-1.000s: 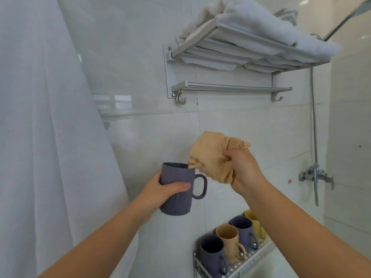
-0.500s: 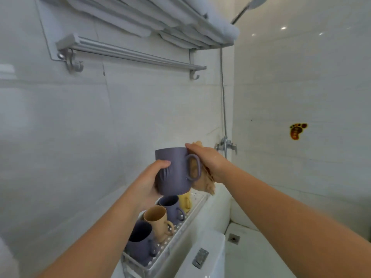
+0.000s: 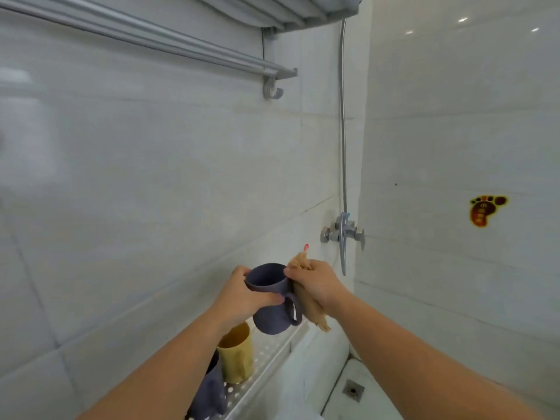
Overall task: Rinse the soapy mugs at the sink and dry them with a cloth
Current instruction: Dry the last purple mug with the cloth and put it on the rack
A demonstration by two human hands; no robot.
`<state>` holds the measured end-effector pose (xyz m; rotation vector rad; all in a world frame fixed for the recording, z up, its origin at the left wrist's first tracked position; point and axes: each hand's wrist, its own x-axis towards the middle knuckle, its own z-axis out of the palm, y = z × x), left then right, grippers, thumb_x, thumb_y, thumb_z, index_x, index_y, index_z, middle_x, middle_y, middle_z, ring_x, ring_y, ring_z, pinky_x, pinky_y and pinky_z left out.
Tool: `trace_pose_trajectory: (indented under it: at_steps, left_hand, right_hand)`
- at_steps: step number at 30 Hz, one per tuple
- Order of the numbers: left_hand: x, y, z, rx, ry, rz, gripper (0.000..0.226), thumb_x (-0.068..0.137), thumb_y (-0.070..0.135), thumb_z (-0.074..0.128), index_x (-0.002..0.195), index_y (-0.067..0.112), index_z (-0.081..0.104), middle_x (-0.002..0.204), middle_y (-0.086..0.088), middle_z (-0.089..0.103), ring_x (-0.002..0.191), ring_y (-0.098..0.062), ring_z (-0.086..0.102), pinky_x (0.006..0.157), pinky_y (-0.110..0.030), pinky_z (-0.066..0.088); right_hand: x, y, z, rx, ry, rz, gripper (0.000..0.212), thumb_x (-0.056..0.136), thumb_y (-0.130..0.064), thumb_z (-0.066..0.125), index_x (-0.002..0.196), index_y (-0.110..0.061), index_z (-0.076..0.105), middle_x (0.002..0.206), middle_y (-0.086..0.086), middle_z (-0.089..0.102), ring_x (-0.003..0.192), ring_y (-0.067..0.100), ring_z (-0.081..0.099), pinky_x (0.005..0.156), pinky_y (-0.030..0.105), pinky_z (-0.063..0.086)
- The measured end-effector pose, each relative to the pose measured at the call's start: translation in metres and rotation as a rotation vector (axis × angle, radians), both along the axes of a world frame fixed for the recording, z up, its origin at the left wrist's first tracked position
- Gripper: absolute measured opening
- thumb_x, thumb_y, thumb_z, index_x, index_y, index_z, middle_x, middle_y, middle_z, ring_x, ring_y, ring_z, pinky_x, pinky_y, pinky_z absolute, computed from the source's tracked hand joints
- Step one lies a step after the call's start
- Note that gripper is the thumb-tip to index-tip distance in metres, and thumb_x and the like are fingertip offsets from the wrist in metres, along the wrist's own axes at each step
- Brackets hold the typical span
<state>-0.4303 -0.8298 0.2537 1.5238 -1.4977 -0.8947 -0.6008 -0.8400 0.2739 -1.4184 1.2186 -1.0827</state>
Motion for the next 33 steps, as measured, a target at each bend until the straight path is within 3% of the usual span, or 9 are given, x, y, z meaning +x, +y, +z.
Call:
trace_pose_trajectory:
  at_steps: [3, 5, 10, 16, 19, 23, 26, 29, 33]
  left_hand:
    - [0.003, -0.033, -0.018, -0.003, -0.134, -0.013, 0.069, 0.048, 0.039, 0.092, 0.109, 0.021, 0.064, 0.099, 0.007, 0.072, 0.091, -0.011, 0.068, 0.074, -0.032, 0.059]
    - [0.008, -0.048, -0.029, 0.024, -0.224, -0.017, 0.062, 0.053, 0.032, 0.092, 0.109, 0.022, 0.068, 0.095, 0.010, 0.072, 0.086, -0.006, 0.068, 0.068, -0.023, 0.057]
    - [0.014, -0.071, -0.055, 0.098, -0.442, 0.085, 0.066, 0.057, 0.035, 0.087, 0.109, 0.016, 0.052, 0.100, 0.003, 0.062, 0.087, -0.012, 0.060, 0.055, -0.019, 0.039]
    - [0.003, -0.081, -0.072, 0.203, -0.627, 0.109, 0.057, 0.058, 0.035, 0.085, 0.105, 0.017, 0.059, 0.095, 0.002, 0.064, 0.083, -0.014, 0.063, 0.066, -0.029, 0.054]
    - [-0.001, -0.086, -0.078, 0.241, -0.701, 0.102, 0.050, 0.063, 0.033, 0.083, 0.105, 0.015, 0.063, 0.095, 0.000, 0.065, 0.083, -0.015, 0.064, 0.061, -0.026, 0.051]
    - [-0.004, -0.088, -0.087, 0.223, -0.898, 0.103, 0.064, 0.065, 0.041, 0.077, 0.121, 0.017, 0.058, 0.112, -0.004, 0.059, 0.101, -0.020, 0.059, 0.075, -0.029, 0.053]
    - [-0.012, -0.085, -0.089, 0.233, -1.073, 0.152, 0.071, 0.074, 0.048, 0.073, 0.130, 0.014, 0.047, 0.129, -0.009, 0.042, 0.120, -0.025, 0.043, 0.093, -0.033, 0.045]
    - [-0.015, -0.082, -0.084, 0.247, -1.196, 0.186, 0.072, 0.075, 0.055, 0.071, 0.130, 0.015, 0.048, 0.130, -0.009, 0.038, 0.121, -0.027, 0.040, 0.099, -0.035, 0.037]
    - [-0.011, -0.076, -0.079, 0.257, -1.188, 0.175, 0.078, 0.074, 0.050, 0.072, 0.134, 0.013, 0.039, 0.132, -0.009, 0.042, 0.124, -0.028, 0.042, 0.101, -0.038, 0.033]
  right_hand:
    - [0.003, -0.037, -0.028, 0.044, -0.041, 0.012, 0.012, 0.091, -0.006, 0.060, 0.080, -0.002, 0.061, 0.072, 0.007, 0.061, 0.067, 0.016, 0.059, 0.055, 0.019, 0.049]
    - [0.011, -0.057, -0.050, 0.045, 0.049, 0.016, 0.015, 0.091, -0.010, 0.060, 0.076, -0.007, 0.062, 0.072, 0.005, 0.063, 0.068, 0.016, 0.059, 0.059, 0.023, 0.049]
    - [0.030, -0.089, -0.086, 0.028, 0.243, 0.040, 0.022, 0.088, -0.013, 0.057, 0.066, -0.015, 0.054, 0.063, 0.000, 0.056, 0.056, 0.011, 0.050, 0.050, 0.020, 0.038]
    - [0.034, -0.107, -0.110, 0.074, 0.318, 0.047, 0.032, 0.083, -0.007, 0.054, 0.056, -0.017, 0.042, 0.054, -0.002, 0.045, 0.051, 0.012, 0.040, 0.050, 0.024, 0.031]
    - [0.035, -0.110, -0.116, 0.089, 0.345, 0.054, 0.026, 0.082, -0.006, 0.053, 0.058, -0.015, 0.046, 0.058, 0.001, 0.050, 0.055, 0.015, 0.044, 0.054, 0.027, 0.034]
    - [0.036, -0.110, -0.124, 0.083, 0.421, 0.066, 0.030, 0.081, -0.008, 0.052, 0.054, -0.018, 0.043, 0.055, -0.001, 0.046, 0.052, 0.013, 0.040, 0.051, 0.026, 0.031]
    - [0.038, -0.110, -0.126, 0.085, 0.469, 0.051, 0.031, 0.082, -0.009, 0.049, 0.054, -0.018, 0.041, 0.056, -0.001, 0.047, 0.052, 0.013, 0.040, 0.051, 0.026, 0.031]
    - [0.040, -0.109, -0.125, 0.086, 0.453, 0.049, 0.032, 0.083, -0.009, 0.049, 0.054, -0.019, 0.040, 0.056, -0.001, 0.046, 0.053, 0.013, 0.040, 0.053, 0.027, 0.031]
    - [0.039, -0.104, -0.118, -0.020, 0.575, -0.005, 0.009, 0.090, -0.023, 0.047, 0.081, -0.022, 0.046, 0.077, -0.006, 0.054, 0.070, 0.014, 0.051, 0.058, 0.025, 0.039]
